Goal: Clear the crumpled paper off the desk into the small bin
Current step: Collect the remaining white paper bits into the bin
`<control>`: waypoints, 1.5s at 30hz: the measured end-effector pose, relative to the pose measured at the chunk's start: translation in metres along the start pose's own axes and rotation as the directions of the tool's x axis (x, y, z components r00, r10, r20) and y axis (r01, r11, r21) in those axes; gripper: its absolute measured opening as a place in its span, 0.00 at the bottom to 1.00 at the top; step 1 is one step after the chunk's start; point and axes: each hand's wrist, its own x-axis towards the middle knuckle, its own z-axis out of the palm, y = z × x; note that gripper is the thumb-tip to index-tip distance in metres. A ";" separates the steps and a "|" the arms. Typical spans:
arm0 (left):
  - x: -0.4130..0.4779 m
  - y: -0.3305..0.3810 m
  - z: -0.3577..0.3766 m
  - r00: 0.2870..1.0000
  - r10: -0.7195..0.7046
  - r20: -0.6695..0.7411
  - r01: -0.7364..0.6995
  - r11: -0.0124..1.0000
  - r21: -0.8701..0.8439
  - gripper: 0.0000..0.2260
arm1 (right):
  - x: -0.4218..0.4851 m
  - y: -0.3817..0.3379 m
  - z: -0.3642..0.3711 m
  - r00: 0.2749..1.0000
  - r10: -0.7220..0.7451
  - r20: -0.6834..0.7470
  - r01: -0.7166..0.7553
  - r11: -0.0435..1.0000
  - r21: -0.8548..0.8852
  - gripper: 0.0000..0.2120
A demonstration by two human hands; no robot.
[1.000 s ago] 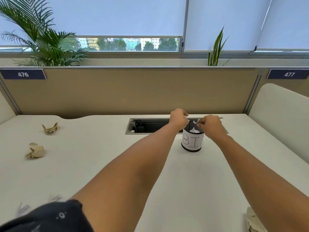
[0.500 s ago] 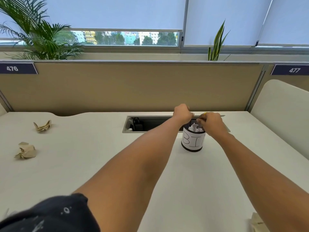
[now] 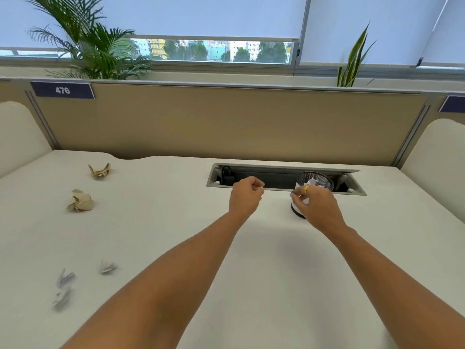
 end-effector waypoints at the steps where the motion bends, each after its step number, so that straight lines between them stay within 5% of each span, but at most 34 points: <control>1: -0.011 -0.013 -0.007 1.000 -0.017 -0.012 0.017 1.000 0.018 0.08 | -0.007 -0.005 0.005 0.999 0.002 0.035 -0.002 1.000 0.013 0.08; 6: -0.056 -0.075 -0.063 0.999 -0.036 -0.040 0.046 0.957 0.287 0.08 | -0.043 -0.036 0.039 0.972 -0.016 0.233 0.001 0.998 0.065 0.09; 12: -0.104 -0.122 -0.148 0.978 -0.012 -0.207 0.100 0.903 0.418 0.08 | -0.080 -0.084 0.079 0.917 -0.082 0.389 0.035 0.991 0.126 0.09; 16: -0.126 -0.150 -0.212 0.964 0.017 -0.265 0.147 0.797 0.586 0.09 | -0.087 -0.122 0.100 0.879 -0.158 0.449 0.088 0.981 0.172 0.10; 19: -0.134 -0.164 -0.258 0.960 -0.089 -0.264 0.246 0.715 0.654 0.11 | -0.086 -0.151 0.111 0.836 -0.212 0.506 0.119 0.970 0.210 0.11; 25: -0.157 -0.175 -0.305 0.925 -0.363 -0.117 0.357 0.718 0.598 0.24 | -0.091 -0.203 0.132 0.710 -0.302 0.636 0.191 0.952 0.239 0.20; 32: -0.170 -0.178 -0.318 0.874 -0.483 0.046 0.322 0.647 0.691 0.44 | -0.098 -0.259 0.143 0.575 -0.388 0.720 0.224 0.921 0.317 0.29; 45: -0.155 -0.167 -0.314 0.888 -0.454 0.076 0.252 0.617 0.746 0.34 | -0.108 -0.283 0.157 0.396 -0.438 0.807 0.477 0.849 0.227 0.25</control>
